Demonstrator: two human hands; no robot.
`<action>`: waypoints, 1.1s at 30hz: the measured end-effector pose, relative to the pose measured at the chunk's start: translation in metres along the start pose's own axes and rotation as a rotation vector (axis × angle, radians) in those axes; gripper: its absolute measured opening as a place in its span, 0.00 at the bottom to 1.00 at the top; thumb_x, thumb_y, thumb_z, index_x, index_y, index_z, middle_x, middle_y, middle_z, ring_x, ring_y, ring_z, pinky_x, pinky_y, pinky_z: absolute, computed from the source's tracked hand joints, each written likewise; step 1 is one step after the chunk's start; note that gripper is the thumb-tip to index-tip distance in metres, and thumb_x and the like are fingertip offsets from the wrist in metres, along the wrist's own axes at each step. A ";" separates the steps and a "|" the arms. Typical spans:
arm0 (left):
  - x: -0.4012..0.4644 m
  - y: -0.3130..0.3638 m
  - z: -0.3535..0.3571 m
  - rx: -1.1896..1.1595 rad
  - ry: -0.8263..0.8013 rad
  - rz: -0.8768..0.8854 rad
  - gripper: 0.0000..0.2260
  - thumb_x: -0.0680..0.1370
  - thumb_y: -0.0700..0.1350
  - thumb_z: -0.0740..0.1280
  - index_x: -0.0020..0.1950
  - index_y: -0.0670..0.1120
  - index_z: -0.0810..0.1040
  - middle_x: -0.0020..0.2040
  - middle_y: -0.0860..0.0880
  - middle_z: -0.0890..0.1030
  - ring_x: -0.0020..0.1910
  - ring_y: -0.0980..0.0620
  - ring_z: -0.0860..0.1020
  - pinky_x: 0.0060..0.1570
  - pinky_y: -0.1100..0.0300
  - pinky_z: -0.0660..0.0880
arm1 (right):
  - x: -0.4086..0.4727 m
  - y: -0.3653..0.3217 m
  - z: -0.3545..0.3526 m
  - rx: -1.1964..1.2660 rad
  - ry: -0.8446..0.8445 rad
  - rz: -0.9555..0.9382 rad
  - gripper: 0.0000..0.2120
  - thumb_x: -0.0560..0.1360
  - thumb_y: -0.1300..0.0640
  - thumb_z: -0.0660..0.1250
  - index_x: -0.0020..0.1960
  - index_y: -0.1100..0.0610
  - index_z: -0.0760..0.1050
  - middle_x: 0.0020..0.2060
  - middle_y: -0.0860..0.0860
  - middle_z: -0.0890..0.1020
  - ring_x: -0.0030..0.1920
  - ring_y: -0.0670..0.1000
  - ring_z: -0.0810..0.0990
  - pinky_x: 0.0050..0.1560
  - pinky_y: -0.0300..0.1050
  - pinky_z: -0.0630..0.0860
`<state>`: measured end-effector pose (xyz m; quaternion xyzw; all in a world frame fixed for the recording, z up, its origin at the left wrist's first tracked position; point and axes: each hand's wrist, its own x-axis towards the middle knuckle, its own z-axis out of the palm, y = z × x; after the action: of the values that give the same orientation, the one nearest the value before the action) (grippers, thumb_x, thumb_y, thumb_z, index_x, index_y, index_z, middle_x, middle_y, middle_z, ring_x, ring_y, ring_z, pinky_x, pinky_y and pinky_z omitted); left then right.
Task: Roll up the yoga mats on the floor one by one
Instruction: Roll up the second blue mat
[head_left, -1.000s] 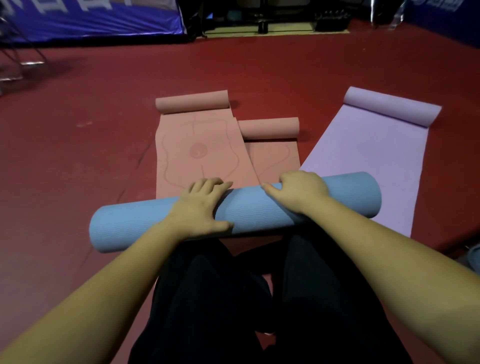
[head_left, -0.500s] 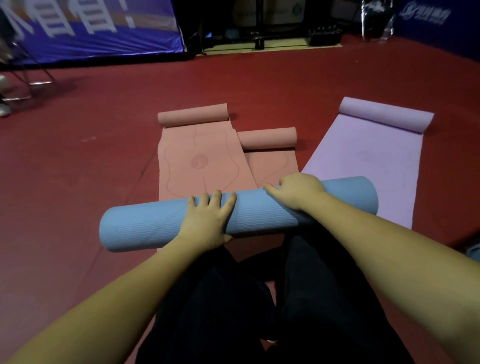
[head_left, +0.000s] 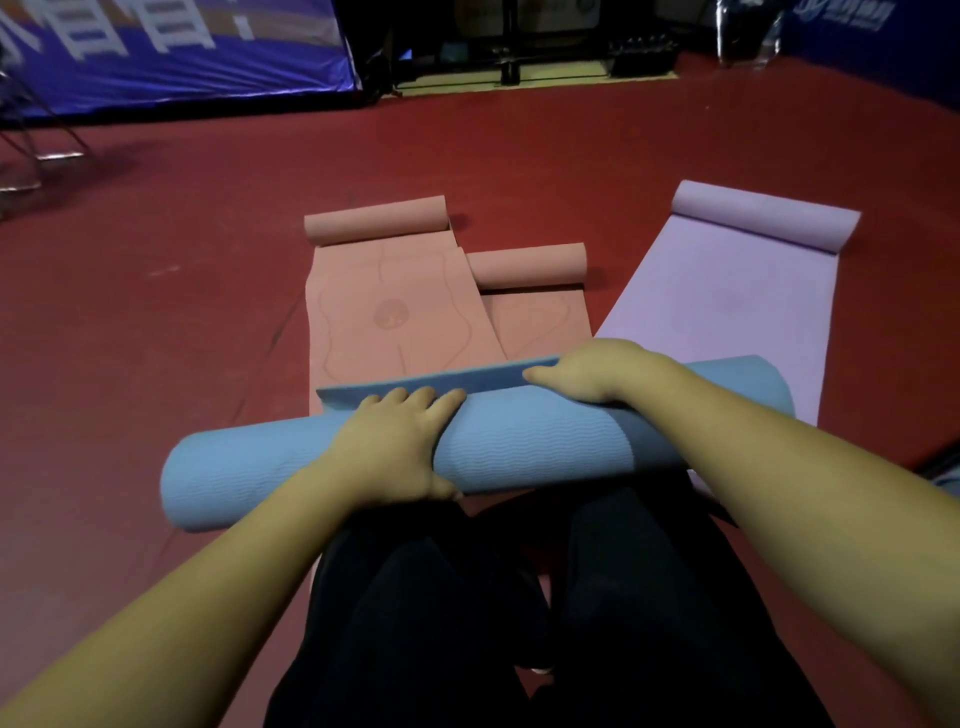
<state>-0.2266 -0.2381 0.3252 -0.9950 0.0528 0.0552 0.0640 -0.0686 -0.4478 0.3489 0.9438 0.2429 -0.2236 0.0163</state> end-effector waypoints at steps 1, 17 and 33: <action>0.003 -0.003 0.000 -0.046 -0.031 -0.006 0.50 0.61 0.73 0.67 0.77 0.55 0.54 0.68 0.52 0.71 0.63 0.45 0.72 0.62 0.47 0.70 | 0.002 -0.002 -0.002 0.018 -0.017 0.004 0.34 0.78 0.31 0.49 0.68 0.54 0.75 0.69 0.56 0.74 0.66 0.58 0.73 0.64 0.53 0.68; 0.073 -0.045 -0.007 -0.747 -0.538 -0.057 0.42 0.61 0.53 0.82 0.70 0.62 0.65 0.63 0.57 0.77 0.60 0.54 0.76 0.65 0.53 0.71 | 0.000 -0.001 0.036 -0.087 0.436 -0.126 0.33 0.78 0.30 0.49 0.56 0.56 0.77 0.54 0.55 0.81 0.55 0.57 0.78 0.46 0.49 0.64; 0.004 -0.003 0.065 0.044 0.223 -0.105 0.52 0.60 0.71 0.71 0.75 0.43 0.64 0.71 0.40 0.70 0.67 0.35 0.70 0.63 0.34 0.63 | 0.027 -0.007 0.025 -0.045 0.288 -0.038 0.37 0.76 0.28 0.47 0.52 0.56 0.81 0.49 0.55 0.82 0.46 0.57 0.76 0.45 0.49 0.66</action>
<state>-0.2294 -0.2265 0.2612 -0.9947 0.0086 -0.0604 0.0825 -0.0612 -0.4333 0.3153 0.9608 0.2654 -0.0807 -0.0017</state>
